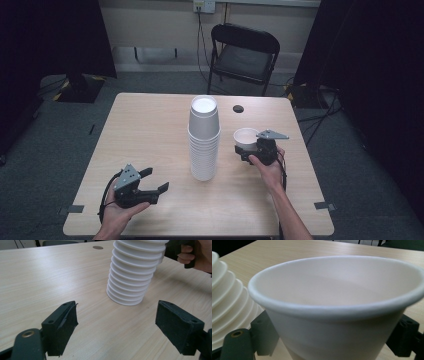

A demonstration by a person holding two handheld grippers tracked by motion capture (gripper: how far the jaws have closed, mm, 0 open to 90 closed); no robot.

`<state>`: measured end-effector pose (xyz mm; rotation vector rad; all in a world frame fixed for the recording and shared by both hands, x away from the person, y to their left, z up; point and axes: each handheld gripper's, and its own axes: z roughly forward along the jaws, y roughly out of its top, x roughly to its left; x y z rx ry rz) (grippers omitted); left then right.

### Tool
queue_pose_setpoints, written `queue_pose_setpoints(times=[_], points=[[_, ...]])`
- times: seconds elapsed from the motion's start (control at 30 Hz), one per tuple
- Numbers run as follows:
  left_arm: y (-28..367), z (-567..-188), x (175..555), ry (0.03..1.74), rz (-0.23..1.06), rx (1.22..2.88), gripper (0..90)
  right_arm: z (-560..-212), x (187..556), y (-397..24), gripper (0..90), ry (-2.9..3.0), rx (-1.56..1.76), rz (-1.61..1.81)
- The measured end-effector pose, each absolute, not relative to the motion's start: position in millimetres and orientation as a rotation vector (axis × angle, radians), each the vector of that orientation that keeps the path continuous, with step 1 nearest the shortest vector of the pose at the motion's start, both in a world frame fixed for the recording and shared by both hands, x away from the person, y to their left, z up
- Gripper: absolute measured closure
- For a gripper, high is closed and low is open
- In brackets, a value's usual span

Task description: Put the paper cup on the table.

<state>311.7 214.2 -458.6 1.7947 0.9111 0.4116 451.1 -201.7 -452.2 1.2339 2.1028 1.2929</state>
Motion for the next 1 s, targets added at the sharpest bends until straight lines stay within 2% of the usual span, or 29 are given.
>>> queue_pose_setpoints(times=[0.4, 1.0], points=[[215, -461, 312, 0.918, 0.409, 1.799, 18.1, -468, 482, -191, 14.7, 2.055, 1.308, 1.224], [216, -462, 313, 0.932, 0.406, 1.796, 18.8, -483, 470, -186, 15.7, 2.114, 1.268, 1.189]])
